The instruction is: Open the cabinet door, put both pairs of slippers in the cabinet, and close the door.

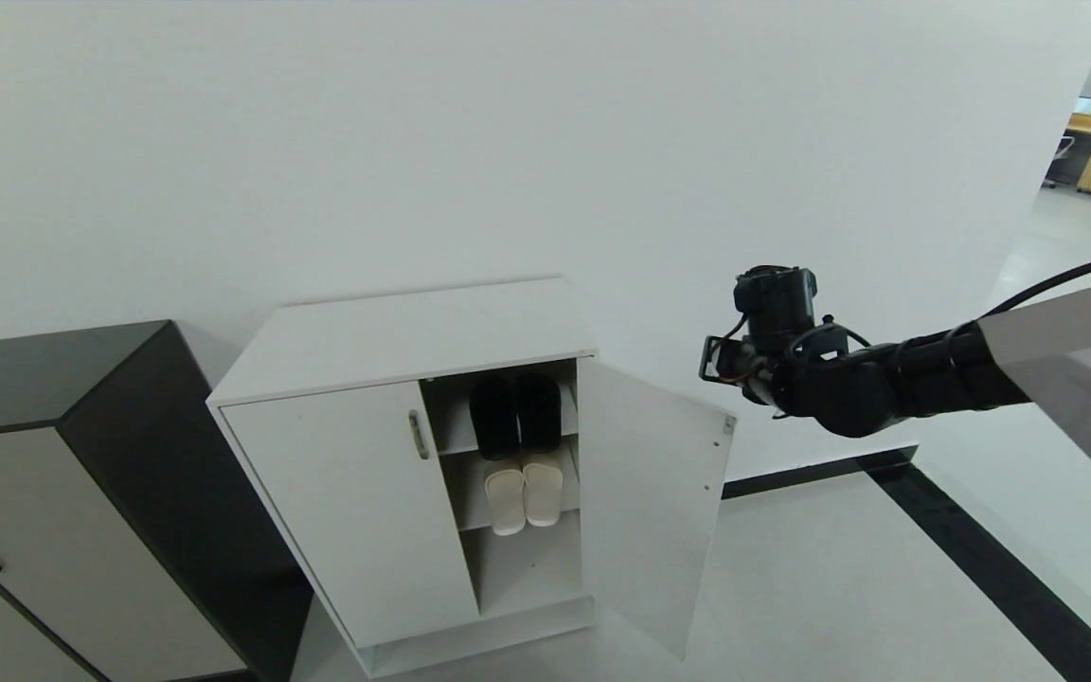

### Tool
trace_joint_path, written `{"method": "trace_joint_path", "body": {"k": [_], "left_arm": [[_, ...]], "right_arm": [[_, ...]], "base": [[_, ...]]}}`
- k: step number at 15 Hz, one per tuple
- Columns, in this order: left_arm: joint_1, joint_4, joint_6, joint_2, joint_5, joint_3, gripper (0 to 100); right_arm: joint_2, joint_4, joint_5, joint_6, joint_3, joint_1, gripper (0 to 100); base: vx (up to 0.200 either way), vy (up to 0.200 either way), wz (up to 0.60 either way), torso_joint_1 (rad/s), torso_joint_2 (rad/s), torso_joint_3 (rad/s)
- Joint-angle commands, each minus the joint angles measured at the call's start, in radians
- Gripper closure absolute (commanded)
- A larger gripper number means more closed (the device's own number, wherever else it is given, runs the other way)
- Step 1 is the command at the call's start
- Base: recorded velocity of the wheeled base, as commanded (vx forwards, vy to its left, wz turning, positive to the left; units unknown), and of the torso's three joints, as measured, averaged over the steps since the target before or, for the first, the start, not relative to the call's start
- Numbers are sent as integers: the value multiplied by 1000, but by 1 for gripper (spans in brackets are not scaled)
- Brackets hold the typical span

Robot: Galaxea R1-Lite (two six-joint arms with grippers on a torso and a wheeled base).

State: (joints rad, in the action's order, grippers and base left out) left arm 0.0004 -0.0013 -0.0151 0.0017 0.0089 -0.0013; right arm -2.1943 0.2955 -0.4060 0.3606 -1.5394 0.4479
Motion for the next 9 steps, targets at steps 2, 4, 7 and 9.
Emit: {"method": "trace_joint_path", "body": {"k": [2, 4, 7, 9], "left_arm": [[1, 0, 0, 0, 0, 1, 100], [1, 0, 0, 0, 0, 1, 100], [1, 0, 0, 0, 0, 1, 100], [1, 0, -2, 0, 0, 0, 100]], "right_arm": [[-99, 2, -1, 0, -73, -24, 100], [-116, 4, -1, 0, -79, -35, 100], [-145, 5, -1, -2, -81, -37, 100], [-159, 5, -1, -2, -85, -40, 100]], "base": [[0, 0, 0, 0, 0, 0], [0, 0, 0, 0, 0, 0], [0, 0, 0, 0, 0, 0], [0, 0, 0, 0, 0, 0]]}}
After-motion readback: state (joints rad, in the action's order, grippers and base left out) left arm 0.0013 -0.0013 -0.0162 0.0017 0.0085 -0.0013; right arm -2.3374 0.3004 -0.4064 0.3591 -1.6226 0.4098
